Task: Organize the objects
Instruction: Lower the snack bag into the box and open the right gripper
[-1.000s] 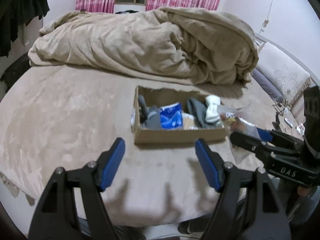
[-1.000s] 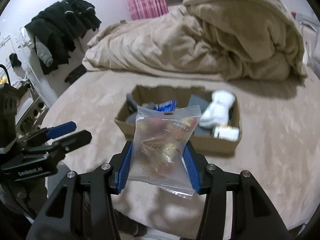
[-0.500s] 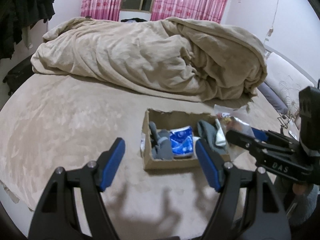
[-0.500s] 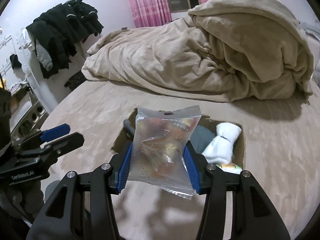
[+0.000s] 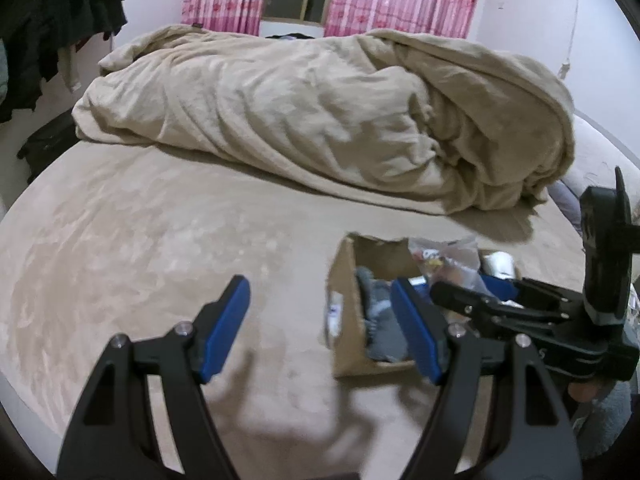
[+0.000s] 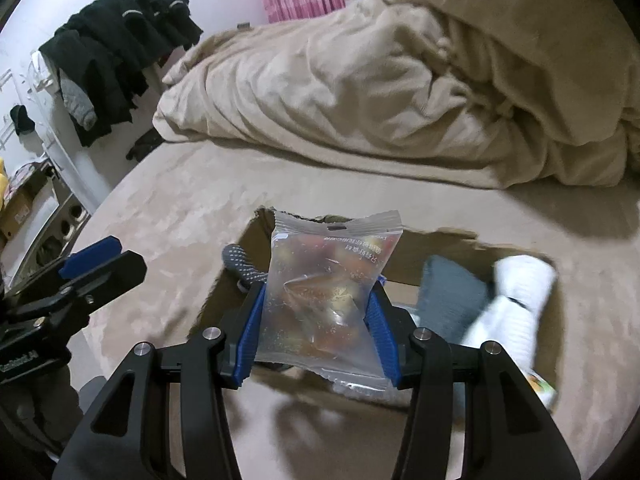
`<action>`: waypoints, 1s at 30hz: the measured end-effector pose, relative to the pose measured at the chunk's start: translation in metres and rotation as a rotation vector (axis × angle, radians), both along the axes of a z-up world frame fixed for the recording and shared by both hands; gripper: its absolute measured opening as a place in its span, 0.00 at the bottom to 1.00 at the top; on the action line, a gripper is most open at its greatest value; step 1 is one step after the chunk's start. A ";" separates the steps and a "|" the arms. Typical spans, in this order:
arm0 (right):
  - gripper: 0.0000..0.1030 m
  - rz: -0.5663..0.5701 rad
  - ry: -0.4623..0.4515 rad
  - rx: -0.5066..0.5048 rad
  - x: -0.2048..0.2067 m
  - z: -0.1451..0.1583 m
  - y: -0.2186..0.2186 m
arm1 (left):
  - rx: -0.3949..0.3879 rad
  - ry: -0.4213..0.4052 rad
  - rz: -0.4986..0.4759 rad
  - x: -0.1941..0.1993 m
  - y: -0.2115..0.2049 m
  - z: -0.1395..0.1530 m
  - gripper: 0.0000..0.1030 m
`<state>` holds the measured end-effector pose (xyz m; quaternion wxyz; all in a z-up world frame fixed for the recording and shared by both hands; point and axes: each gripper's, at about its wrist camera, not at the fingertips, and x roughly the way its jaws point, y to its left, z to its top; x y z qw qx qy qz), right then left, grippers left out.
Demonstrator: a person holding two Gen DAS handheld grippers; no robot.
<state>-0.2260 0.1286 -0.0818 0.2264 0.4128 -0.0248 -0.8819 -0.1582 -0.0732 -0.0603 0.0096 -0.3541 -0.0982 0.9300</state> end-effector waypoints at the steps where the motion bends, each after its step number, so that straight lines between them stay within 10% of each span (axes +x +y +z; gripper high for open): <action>1: 0.51 0.003 -0.005 0.003 -0.003 -0.003 -0.002 | 0.001 -0.005 0.006 -0.002 -0.004 -0.004 0.72; 13: 0.52 0.010 -0.054 0.040 -0.023 -0.040 -0.025 | 0.032 -0.076 0.051 -0.010 -0.033 -0.040 0.72; 30: 0.69 -0.046 0.025 0.029 0.017 0.003 -0.005 | 0.053 -0.034 0.010 0.031 -0.014 -0.008 0.72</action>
